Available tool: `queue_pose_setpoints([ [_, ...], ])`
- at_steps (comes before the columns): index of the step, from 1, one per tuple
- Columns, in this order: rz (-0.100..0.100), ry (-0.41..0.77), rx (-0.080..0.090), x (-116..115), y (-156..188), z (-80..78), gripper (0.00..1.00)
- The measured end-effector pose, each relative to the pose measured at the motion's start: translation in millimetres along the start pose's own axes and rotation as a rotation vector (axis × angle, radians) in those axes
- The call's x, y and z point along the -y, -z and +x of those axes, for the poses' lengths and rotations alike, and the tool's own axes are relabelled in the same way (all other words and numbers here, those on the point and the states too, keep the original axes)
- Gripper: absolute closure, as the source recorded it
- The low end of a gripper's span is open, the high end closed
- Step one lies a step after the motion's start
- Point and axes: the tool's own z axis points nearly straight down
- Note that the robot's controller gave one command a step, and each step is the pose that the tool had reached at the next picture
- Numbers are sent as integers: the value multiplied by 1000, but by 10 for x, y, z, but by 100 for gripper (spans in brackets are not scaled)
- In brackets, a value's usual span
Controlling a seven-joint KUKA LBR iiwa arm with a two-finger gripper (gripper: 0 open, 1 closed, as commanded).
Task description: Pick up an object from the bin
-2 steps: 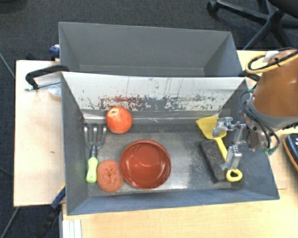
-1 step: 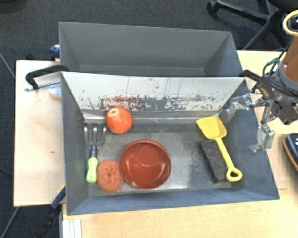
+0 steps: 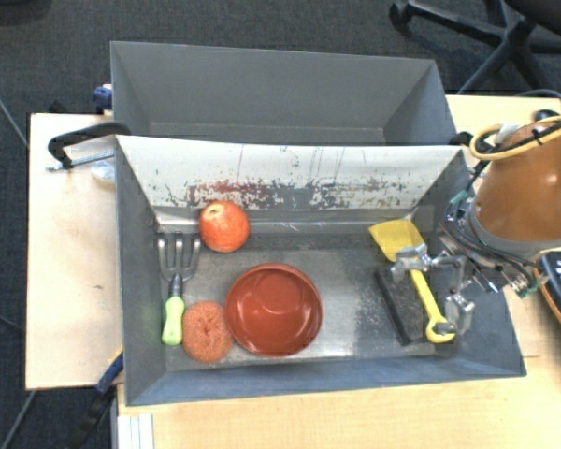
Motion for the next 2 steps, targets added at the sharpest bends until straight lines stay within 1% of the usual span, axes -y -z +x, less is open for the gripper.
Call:
queue_pose_setpoints([
  [1,3,258,8,-216,211,-402,0],
  [2,15,540,16,-273,1593,-336,0],
])
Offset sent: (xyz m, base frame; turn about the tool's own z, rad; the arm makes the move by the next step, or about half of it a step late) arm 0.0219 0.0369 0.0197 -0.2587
